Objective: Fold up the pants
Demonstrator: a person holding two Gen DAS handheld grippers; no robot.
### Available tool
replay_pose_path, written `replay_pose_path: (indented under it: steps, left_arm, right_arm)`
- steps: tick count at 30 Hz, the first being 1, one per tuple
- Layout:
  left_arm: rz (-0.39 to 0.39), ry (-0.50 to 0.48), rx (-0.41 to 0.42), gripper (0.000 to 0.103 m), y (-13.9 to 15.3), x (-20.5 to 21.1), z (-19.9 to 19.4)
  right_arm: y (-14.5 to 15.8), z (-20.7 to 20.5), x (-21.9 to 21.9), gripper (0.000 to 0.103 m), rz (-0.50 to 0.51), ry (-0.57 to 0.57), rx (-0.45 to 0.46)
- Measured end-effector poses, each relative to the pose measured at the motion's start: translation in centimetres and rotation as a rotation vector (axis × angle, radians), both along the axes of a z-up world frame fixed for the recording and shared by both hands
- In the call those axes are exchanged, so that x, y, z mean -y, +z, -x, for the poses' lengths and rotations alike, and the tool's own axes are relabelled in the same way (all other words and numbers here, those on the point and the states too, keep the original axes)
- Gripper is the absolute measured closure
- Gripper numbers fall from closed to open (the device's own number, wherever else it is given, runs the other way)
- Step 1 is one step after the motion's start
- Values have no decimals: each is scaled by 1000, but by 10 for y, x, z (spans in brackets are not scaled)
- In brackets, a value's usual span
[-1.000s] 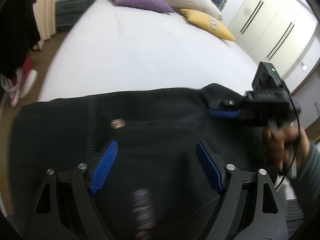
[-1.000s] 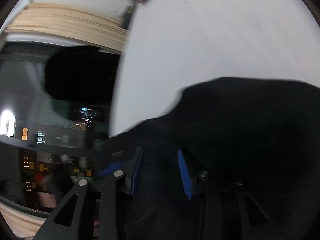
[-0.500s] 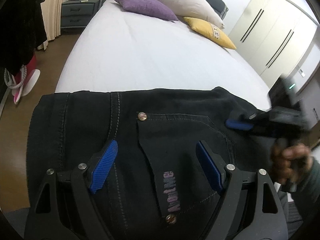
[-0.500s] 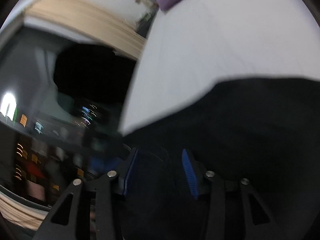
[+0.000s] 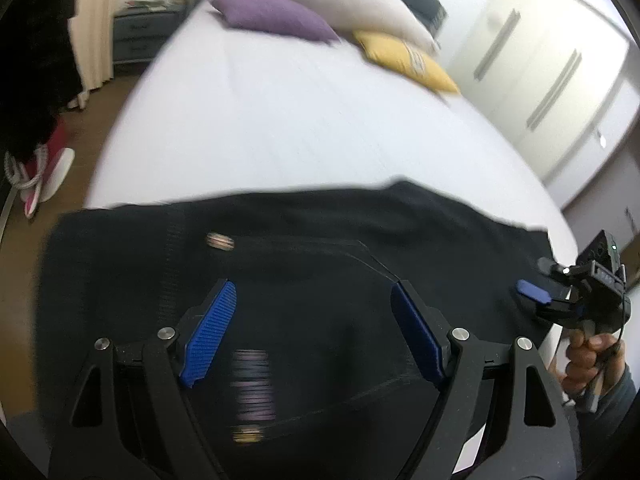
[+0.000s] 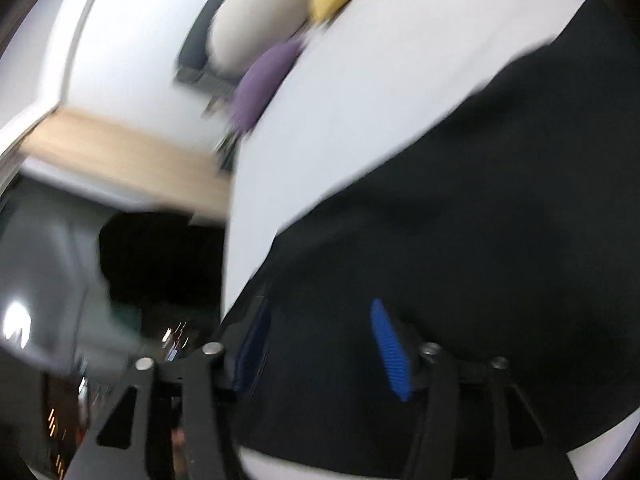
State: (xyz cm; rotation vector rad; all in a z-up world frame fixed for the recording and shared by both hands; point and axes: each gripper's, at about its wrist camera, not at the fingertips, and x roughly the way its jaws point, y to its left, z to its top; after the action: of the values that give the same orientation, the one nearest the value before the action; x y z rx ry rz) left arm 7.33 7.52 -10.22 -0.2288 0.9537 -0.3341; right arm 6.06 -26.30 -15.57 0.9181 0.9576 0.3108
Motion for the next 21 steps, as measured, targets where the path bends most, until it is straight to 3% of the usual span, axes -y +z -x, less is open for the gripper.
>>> replay_pose_path:
  steps: [2, 3, 7, 9, 12, 13, 14, 15, 16, 19, 21]
  left_arm:
    - [-24, -43, -23, 24, -7, 22, -2]
    - [-48, -55, -39, 24, -12, 29, -4]
    - [-118, -48, -60, 24, -25, 41, -8]
    - [-124, -56, -66, 24, -25, 43, -9]
    - [-141, -60, -68, 24, -24, 49, -10]
    - [-149, -55, -71, 23, -22, 51, -11]
    - [-154, -49, -78, 23, -18, 54, -12]
    - [-141, -48, -79, 23, -13, 58, -14]
    - [-122, -50, -71, 23, -7, 63, -10]
    - [-96, -85, -23, 23, 9, 83, -7]
    - [-78, -132, -16, 23, 14, 106, -11]
  right_arm:
    - [-13, -6, 20, 64, -38, -58, -25]
    - [-18, -8, 36, 80, -76, -105, -37]
    - [-20, 27, 139, 103, -91, -352, 8]
    - [-26, 46, 194, 103, -109, -499, 24]
    - [-12, 69, 265, 103, 1, -698, 24]
    - [-10, 81, 281, 103, -24, -753, 39]
    - [-2, 95, 293, 96, 16, -826, 5]
    - [8, 107, 300, 74, 58, -865, -3]
    - [18, 116, 302, 62, 78, -888, 25]
    - [33, 123, 280, 43, 5, -857, 114]
    - [27, 103, 246, 43, -52, -786, 107]
